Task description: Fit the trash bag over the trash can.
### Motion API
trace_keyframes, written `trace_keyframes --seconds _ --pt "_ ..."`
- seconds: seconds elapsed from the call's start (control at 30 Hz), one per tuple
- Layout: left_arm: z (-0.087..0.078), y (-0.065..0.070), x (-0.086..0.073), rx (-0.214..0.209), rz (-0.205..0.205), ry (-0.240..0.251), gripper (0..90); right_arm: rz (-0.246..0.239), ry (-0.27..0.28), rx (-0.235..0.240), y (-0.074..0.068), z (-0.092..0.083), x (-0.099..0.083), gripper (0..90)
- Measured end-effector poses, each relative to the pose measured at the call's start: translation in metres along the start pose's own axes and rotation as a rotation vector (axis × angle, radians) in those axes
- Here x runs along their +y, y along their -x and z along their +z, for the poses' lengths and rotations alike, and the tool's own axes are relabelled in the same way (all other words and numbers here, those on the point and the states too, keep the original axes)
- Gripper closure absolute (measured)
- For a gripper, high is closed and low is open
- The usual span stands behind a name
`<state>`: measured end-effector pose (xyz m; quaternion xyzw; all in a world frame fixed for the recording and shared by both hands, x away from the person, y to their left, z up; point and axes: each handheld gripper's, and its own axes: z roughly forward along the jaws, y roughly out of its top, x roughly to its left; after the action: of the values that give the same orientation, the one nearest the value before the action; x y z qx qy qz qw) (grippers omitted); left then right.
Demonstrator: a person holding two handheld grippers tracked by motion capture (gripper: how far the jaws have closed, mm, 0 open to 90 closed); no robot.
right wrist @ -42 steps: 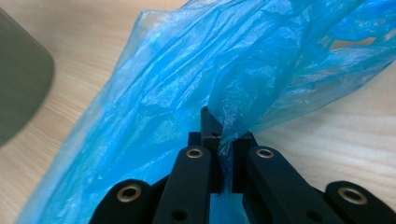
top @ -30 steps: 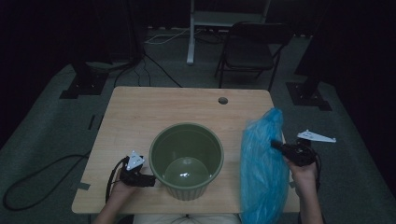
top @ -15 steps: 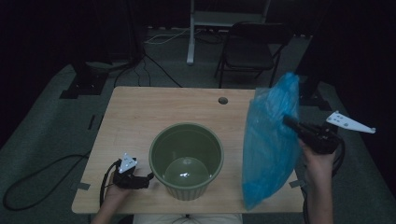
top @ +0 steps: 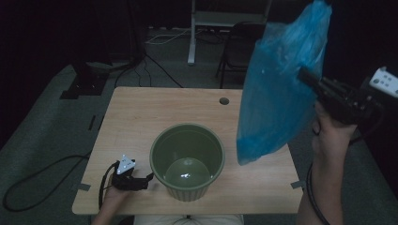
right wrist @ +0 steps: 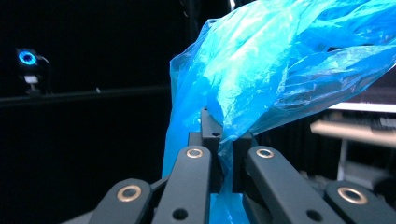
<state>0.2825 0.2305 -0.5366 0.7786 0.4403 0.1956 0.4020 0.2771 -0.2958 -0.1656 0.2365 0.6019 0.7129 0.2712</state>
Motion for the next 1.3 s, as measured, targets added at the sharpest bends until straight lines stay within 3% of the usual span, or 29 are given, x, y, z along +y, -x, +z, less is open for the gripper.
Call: trace_keyframes --seconds 0.03,0.07,0.17,0.27,0.37,0.5,0.63,0.8,0.93,1.1,1.3 --pt "0.001 0.001 0.0 -0.002 0.007 -0.002 3.1 0.0 0.0 0.0 0.0 0.0 0.0 90.0" --pt "0.001 0.001 0.0 -0.002 0.008 -0.002 3.1 -0.033 0.031 0.021 -0.012 0.012 0.017 90.0" --pt "0.001 0.001 0.0 -0.004 0.005 -0.002 3.1 -0.048 0.061 0.053 -0.025 0.026 0.031 90.0" --pt "0.0 0.0 0.0 -0.005 0.002 -0.003 3.1 -0.055 0.074 0.077 -0.036 0.042 0.038 90.0" --pt "0.0 0.0 0.0 -0.009 0.003 -0.004 3.1 -0.056 0.072 0.112 -0.047 0.059 0.031 90.0" --pt "0.001 0.001 0.0 -0.015 0.004 -0.006 3.1 -0.049 0.035 0.152 -0.06 0.087 0.0 90.0" --pt "0.0 0.001 -0.001 -0.026 0.005 -0.001 3.0 -0.013 -0.041 0.197 -0.067 0.115 -0.039 90.0" --pt "-0.003 0.0 0.0 -0.018 0.011 0.006 3.1 0.01 -0.141 0.219 -0.072 0.134 -0.084 90.0" --pt "-0.004 -0.001 0.001 -0.025 0.003 0.008 3.1 0.053 -0.231 0.239 -0.07 0.137 -0.123 89.9" --pt "-0.01 -0.002 0.007 -0.021 0.002 0.035 3.1 0.139 -0.334 0.249 -0.062 0.129 -0.168 89.7" --pt "-0.032 -0.012 0.026 -0.011 -0.024 0.092 3.1 0.204 -0.413 0.255 -0.057 0.113 -0.202 89.5"
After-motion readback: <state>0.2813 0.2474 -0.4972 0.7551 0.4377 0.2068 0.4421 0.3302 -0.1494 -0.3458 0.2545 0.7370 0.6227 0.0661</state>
